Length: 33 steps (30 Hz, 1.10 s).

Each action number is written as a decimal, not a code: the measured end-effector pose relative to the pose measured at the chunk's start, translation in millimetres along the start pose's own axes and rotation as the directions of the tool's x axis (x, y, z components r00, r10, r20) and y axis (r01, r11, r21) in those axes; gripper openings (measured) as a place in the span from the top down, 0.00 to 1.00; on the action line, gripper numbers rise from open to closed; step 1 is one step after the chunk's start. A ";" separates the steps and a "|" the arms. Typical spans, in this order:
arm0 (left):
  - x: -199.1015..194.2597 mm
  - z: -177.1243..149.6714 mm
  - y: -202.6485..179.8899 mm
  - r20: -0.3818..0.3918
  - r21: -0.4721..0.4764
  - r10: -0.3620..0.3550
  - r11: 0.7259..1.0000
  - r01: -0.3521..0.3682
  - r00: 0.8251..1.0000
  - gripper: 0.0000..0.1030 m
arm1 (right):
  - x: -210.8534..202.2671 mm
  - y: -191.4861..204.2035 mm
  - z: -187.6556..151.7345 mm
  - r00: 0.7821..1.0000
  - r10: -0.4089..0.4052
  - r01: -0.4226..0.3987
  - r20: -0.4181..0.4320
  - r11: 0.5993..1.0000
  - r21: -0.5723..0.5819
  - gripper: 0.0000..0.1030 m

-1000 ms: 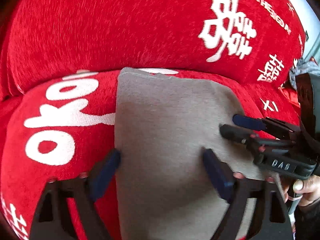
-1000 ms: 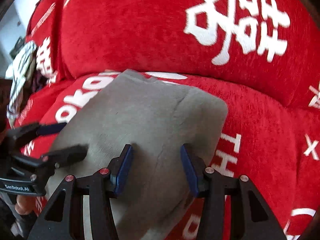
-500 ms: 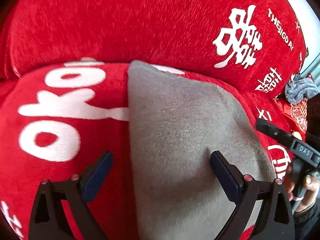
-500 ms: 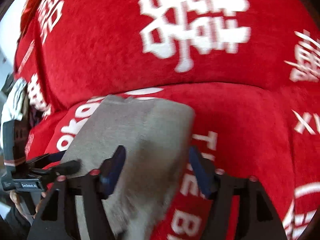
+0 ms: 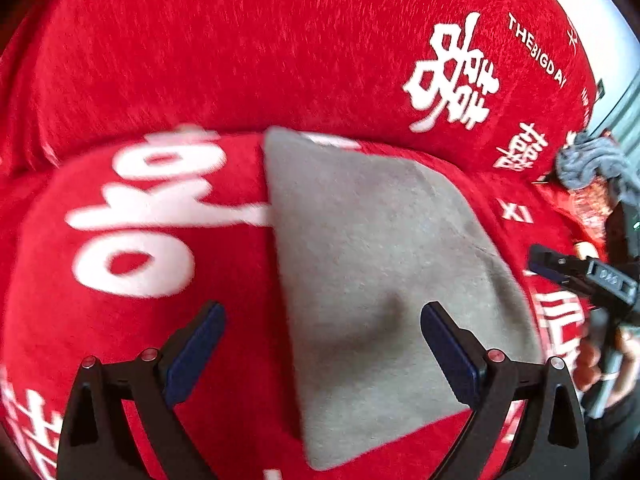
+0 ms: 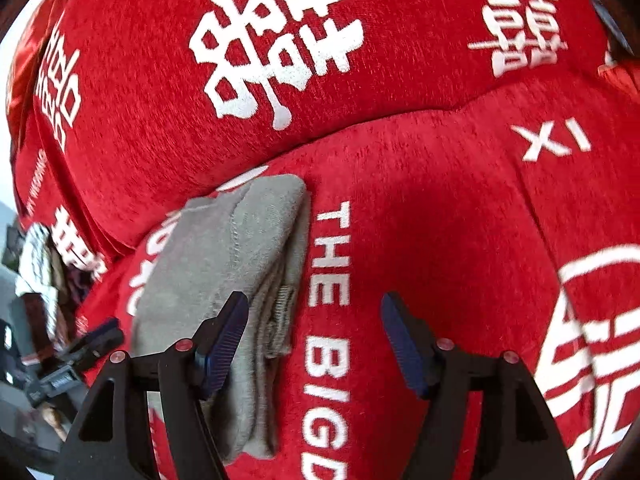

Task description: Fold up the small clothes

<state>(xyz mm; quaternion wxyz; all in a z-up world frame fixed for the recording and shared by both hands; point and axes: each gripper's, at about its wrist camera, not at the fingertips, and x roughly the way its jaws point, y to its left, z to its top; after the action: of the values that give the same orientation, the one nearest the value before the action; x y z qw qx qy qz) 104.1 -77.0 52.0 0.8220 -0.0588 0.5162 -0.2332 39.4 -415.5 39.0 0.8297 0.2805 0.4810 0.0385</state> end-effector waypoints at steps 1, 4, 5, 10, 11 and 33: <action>5.7 1.3 1.6 -0.023 -0.019 -0.025 1.000 0.025 0.999 0.04 | 2.4 1.5 -0.2 1.000 0.015 -0.015 -0.007 1.000 0.008 0.30; 23.5 4.5 1.4 -0.079 -0.060 -0.061 0.997 0.056 0.995 0.04 | 18.2 11.7 -1.3 0.997 0.062 -0.061 -0.051 0.998 0.023 0.30; 31.2 5.8 1.3 -0.106 -0.075 -0.082 0.994 0.074 0.991 0.04 | 23.8 14.9 -2.4 0.995 0.078 -0.076 -0.067 0.997 0.029 0.30; 53.2 7.4 1.3 -0.150 -0.122 -0.153 0.983 0.135 0.977 0.04 | 64.6 31.0 -9.8 0.976 0.127 -0.118 -0.177 0.991 0.059 0.30; 56.6 8.1 2.2 -0.154 -0.135 -0.161 0.981 0.140 0.975 0.04 | 74.1 33.8 -11.7 0.972 0.138 -0.127 -0.191 0.989 0.068 0.27; 17.0 -12.7 -6.8 -0.008 0.026 -0.038 0.999 0.038 0.999 0.47 | 70.0 148.4 -45.7 0.987 -0.146 0.111 -0.062 0.917 -0.382 0.55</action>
<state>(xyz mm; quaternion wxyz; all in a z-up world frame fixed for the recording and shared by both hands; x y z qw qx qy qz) 96.9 -88.8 34.5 0.8163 -0.0571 0.5149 -0.2556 69.9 -248.0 41.8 0.8466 0.0816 0.5186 0.0882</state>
